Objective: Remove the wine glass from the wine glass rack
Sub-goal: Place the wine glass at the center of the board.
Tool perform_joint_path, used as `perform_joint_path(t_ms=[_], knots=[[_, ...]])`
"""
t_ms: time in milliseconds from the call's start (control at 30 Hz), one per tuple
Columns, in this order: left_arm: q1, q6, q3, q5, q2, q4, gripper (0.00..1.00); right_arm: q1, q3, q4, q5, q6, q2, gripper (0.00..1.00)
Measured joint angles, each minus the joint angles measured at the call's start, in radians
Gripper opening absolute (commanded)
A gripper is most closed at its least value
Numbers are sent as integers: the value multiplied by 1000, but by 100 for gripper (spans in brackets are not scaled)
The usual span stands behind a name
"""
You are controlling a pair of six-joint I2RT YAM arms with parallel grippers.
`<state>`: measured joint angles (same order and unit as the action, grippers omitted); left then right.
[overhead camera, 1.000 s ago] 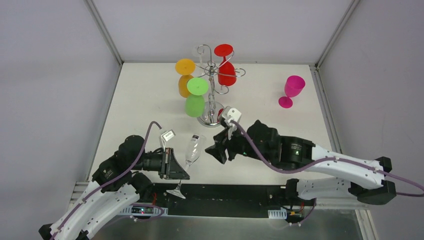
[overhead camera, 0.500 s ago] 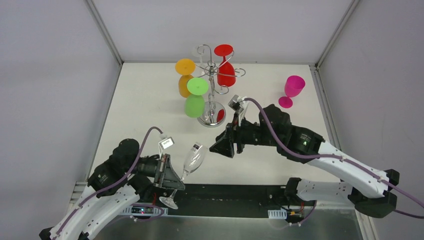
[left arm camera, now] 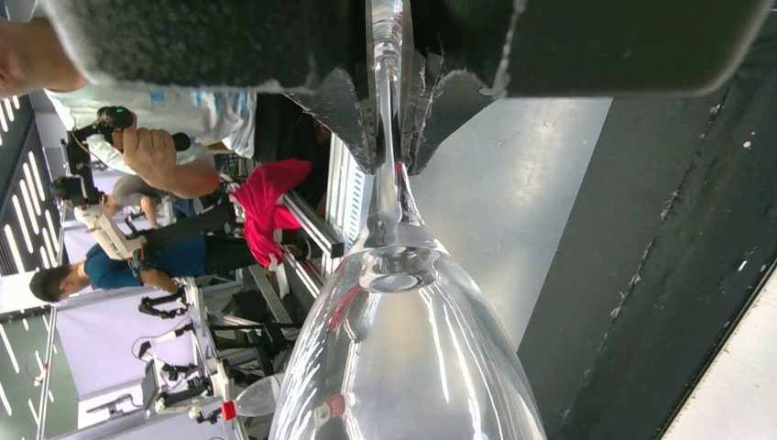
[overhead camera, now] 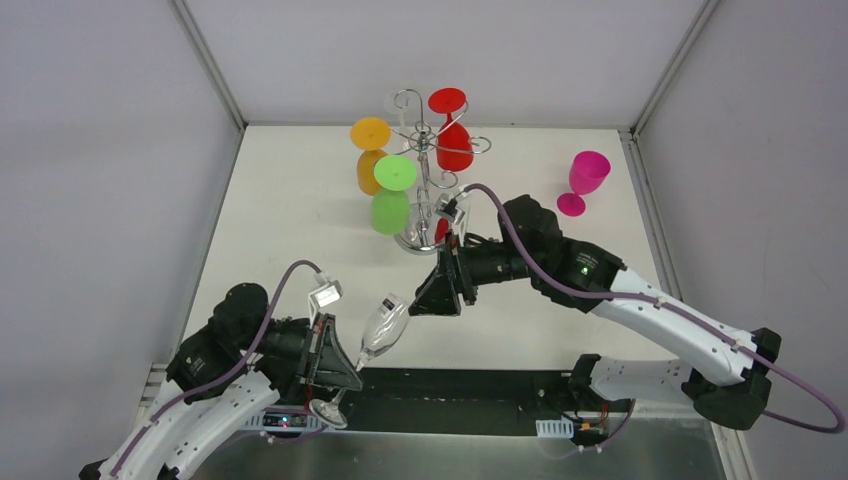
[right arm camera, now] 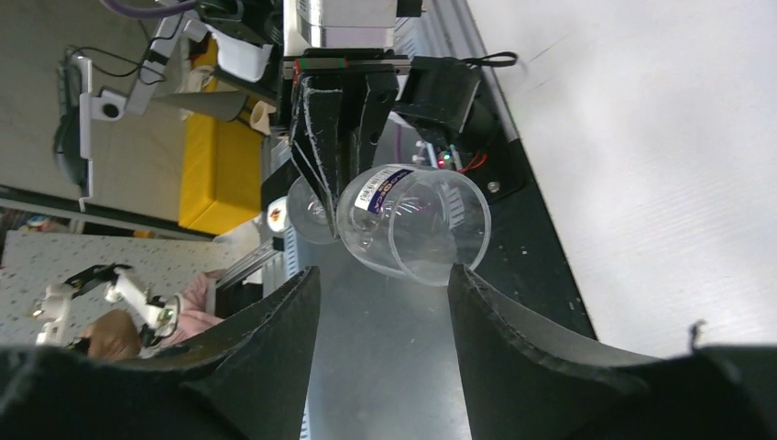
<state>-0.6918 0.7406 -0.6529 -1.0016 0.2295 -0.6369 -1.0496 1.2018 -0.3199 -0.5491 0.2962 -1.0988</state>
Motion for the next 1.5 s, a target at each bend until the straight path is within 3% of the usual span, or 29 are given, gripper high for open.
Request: perform_joint_path(t_ms=[333, 933, 1500], knots=[[0, -27, -18, -41, -33, -5, 0, 0, 42, 44, -130, 32, -67, 52], [0, -55, -21, -48, -52, -35, 0, 0, 79, 108, -332, 72, -160, 32], [0, -79, -33, -64, -52, -55, 0, -23, 91, 106, -390, 80, -196, 25]])
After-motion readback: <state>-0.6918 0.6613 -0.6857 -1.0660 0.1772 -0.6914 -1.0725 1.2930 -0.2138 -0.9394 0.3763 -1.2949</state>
